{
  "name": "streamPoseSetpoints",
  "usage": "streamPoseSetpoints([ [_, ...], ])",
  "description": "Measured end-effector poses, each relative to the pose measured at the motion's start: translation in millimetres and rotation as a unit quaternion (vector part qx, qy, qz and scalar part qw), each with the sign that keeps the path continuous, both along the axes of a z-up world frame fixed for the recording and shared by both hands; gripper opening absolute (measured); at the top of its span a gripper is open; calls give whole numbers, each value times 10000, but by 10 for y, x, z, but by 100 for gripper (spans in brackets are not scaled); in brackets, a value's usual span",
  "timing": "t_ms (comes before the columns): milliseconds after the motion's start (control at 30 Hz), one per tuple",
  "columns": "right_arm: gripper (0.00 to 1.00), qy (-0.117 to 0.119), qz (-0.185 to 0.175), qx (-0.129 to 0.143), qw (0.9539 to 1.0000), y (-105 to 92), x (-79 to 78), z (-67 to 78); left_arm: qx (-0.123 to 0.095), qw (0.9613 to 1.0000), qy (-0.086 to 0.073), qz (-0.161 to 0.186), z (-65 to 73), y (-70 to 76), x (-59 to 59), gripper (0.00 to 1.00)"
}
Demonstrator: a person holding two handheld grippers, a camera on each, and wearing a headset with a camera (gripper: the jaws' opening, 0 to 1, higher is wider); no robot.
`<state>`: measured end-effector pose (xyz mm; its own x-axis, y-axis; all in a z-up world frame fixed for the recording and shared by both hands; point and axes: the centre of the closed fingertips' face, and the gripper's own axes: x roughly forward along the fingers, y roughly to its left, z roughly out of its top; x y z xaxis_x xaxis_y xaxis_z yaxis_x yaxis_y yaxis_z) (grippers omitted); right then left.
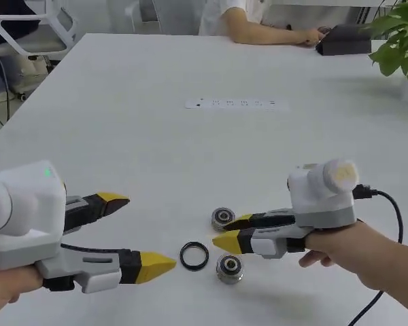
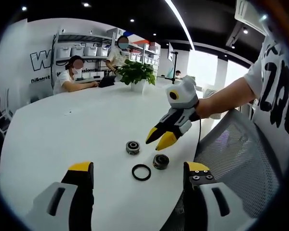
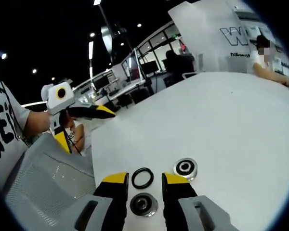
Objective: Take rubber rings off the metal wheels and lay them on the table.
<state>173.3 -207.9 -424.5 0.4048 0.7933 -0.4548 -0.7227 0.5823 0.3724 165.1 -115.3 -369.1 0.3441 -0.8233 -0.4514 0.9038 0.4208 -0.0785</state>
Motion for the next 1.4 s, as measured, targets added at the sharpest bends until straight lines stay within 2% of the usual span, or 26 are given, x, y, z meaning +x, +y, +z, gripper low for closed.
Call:
streamPoseSetpoints([
  [100,29,-230,-46,-52,9997,-69,-12,97,-19,10000,-36,25,36,5,-3,74],
  [500,44,-784,-41,-295,9965,-253,-192,350,-17,9998,-139,120,146,35,-28,74],
  [567,45,-856,-27,-410,9955,-299,-234,364,-33,9998,-150,144,165,35,-34,74],
  [800,55,-1019,-268,-513,9931,-464,-346,473,-33,9997,-207,160,210,1,-100,76],
  [933,61,-1135,-304,-673,9908,-541,-429,518,31,9995,-281,131,223,-2,-149,76],
  [1067,66,-1190,-372,-717,9896,-619,-503,550,43,9994,-307,163,226,15,-172,77],
  [1133,69,-1216,-451,-721,9889,-666,-503,545,50,9994,-300,190,216,29,-187,77],
  [1300,75,-1247,-446,-977,9864,-742,-611,504,110,9991,-322,257,197,77,-219,78],
  [1400,77,-1265,-470,-999,9858,-761,-650,513,178,9987,-370,297,183,112,-217,79],
])
